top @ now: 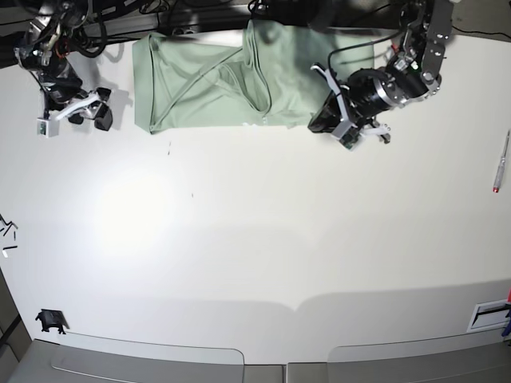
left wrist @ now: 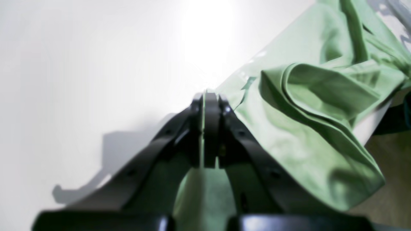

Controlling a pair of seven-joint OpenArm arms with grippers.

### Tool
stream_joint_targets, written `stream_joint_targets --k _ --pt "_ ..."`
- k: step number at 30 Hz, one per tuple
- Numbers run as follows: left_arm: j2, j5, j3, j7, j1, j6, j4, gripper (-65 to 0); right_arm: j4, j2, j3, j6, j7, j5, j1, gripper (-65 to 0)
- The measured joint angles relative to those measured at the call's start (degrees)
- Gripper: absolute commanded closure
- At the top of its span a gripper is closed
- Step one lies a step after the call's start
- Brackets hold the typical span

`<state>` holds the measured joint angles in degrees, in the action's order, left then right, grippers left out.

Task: Fold the T-shirt properly
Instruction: 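Grasp the folded bundle with both grippers from opposite ends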

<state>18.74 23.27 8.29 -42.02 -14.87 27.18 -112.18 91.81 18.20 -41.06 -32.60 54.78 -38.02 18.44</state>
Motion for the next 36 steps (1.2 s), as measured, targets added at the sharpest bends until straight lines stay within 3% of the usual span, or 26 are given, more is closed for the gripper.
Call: stream_joint_targets --k 8,13,20,22,23,27,28,36 --pt "0.0 0.0 0.0 0.0 0.0 0.0 0.0 0.0 -13.4 -0.1 0.9 -5.1 11.3 -19.4 -3.8 -43.7" --pt "0.0 0.0 0.0 0.0 0.0 0.0 0.0 0.0 -13.4 -0.1 4.9 -6.1 15.1 -22.4 -3.3 -43.7" --pt "0.0 0.0 0.0 -0.5 0.0 0.0 0.0 0.0 -13.3 -0.1 13.0 -6.5 15.1 -23.6 -3.5 -43.3" --pt "0.0 0.0 0.0 -2.3 0.0 -0.2 0.0 0.0 -13.3 0.0 14.2 -6.5 15.2 -23.9 -3.5 -38.6" --pt "0.0 0.1 0.0 -3.0 0.0 -1.6 0.0 0.0 -13.3 -0.1 14.4 -6.4 16.0 -23.8 -3.5 -32.9" --pt "0.2 -0.6 -0.2 -4.5 0.0 -4.2 0.0 0.0 -13.4 -0.1 14.5 -6.0 19.9 -22.3 -3.5 -2.3" --pt "0.1 -0.6 -0.8 -4.5 -0.3 -4.2 0.0 0.0 -13.4 0.0 14.5 -6.0 20.0 -22.2 -3.3 0.0" --pt "0.2 0.4 -14.1 -4.6 -8.2 -4.3 0.0 0.0 -13.4 0.0 14.6 -6.0 20.3 -22.3 -4.1 0.0"
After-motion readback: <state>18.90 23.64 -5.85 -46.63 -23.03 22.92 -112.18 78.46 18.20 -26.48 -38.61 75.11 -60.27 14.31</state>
